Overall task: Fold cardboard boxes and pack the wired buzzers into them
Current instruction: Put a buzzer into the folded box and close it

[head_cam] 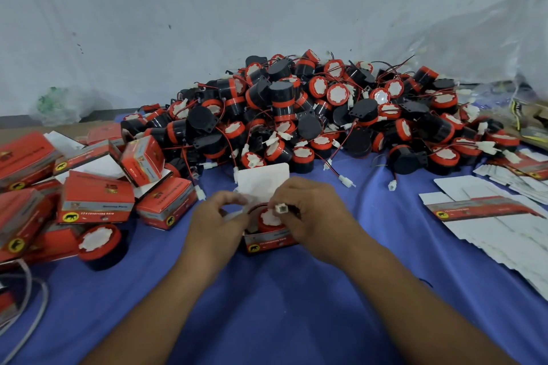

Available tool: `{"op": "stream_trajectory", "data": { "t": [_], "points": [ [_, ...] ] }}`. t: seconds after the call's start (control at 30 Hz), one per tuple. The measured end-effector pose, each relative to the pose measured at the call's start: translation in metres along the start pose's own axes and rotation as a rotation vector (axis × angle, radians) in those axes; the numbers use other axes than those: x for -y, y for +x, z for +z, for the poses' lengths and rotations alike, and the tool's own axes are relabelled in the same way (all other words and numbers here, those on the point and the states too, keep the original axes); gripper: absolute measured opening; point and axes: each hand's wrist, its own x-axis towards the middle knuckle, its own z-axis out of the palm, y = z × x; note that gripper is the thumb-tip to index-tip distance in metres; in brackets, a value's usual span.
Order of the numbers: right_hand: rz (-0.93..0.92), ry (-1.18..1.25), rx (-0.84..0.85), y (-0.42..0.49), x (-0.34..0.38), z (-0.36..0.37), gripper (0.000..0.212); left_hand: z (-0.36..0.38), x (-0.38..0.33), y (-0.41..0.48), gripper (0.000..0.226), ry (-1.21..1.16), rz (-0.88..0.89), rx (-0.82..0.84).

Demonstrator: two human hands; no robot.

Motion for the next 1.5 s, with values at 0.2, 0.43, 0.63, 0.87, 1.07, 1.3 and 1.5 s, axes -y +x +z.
{"op": "stream_trajectory", "data": {
  "t": [0.2,0.43,0.63,0.87,1.07,1.3,1.5],
  "points": [
    [-0.083,0.104,0.049,-0.003,0.008,0.004,0.014,0.004,0.0,0.009,0.033,-0.212,-0.34,0.016],
    [0.034,0.136,0.054,-0.004,0.008,0.015,0.019,0.005,-0.003,0.006,0.017,-0.19,-0.289,0.056],
    [0.102,0.058,0.084,-0.001,0.012,0.021,0.014,0.003,0.002,0.002,0.013,-0.397,-0.239,0.103],
    [0.182,0.023,0.163,0.003,0.009,0.013,0.017,0.005,0.004,0.003,0.035,-0.599,-0.188,-0.027],
    [0.125,0.154,0.211,0.001,0.011,0.008,0.021,0.006,0.004,-0.002,0.018,-0.592,-0.048,0.043],
    [0.463,0.137,-0.03,0.013,0.015,0.02,0.01,0.007,0.005,-0.006,0.011,-0.18,0.193,0.069],
    [0.313,-0.06,0.097,0.02,0.02,0.024,0.021,0.005,0.006,-0.004,0.025,-0.282,0.135,0.121]
  ]
}}
